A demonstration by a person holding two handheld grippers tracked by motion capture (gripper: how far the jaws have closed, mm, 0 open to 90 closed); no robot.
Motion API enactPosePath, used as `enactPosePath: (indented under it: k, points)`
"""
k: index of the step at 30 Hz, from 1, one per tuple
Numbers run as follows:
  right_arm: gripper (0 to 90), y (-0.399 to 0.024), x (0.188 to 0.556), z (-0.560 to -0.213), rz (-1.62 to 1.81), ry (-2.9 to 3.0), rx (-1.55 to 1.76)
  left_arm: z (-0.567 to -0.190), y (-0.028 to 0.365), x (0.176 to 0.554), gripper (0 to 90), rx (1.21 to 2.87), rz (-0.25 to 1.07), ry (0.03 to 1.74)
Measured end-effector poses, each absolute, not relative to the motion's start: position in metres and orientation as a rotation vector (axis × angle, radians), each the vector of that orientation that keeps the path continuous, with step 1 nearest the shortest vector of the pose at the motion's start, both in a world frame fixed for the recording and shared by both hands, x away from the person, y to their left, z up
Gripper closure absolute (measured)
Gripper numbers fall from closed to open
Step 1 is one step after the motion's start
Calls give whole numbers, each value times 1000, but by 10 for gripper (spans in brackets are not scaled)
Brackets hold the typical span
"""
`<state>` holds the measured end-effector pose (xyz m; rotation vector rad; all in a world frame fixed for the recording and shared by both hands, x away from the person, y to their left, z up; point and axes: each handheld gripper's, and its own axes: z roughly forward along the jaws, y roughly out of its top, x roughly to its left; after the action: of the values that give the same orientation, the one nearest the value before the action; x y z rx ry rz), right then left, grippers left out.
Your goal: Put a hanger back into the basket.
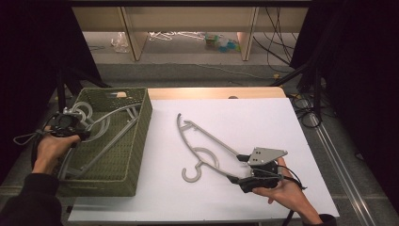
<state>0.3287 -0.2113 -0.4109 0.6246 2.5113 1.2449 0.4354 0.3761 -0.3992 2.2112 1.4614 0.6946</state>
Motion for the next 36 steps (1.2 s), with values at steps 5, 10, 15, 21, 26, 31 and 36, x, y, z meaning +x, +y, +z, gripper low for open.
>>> enactPosePath:
  k: [5,10,15,21,26,31,36]
  points:
    - [257,-210,329,-412,1235,2519,632,-400,384,434,741,2197,669,1482]
    - [257,-210,330,-413,1255,2508,640,-394,385,427,724,2140,679,1483]
    - [257,-211,330,-412,1247,2512,641,-381,385,412,695,2019,696,1473]
    - [257,-210,329,-413,1235,2523,632,-365,376,386,545,1860,723,1375]
    - [257,-209,331,-417,1219,2529,653,-355,347,361,391,1754,714,1244]
    - [257,-208,331,-421,1206,2538,658,-352,302,337,337,1734,658,1092]
    - [257,-208,332,-422,1203,2546,670,-357,264,319,294,1703,590,994]
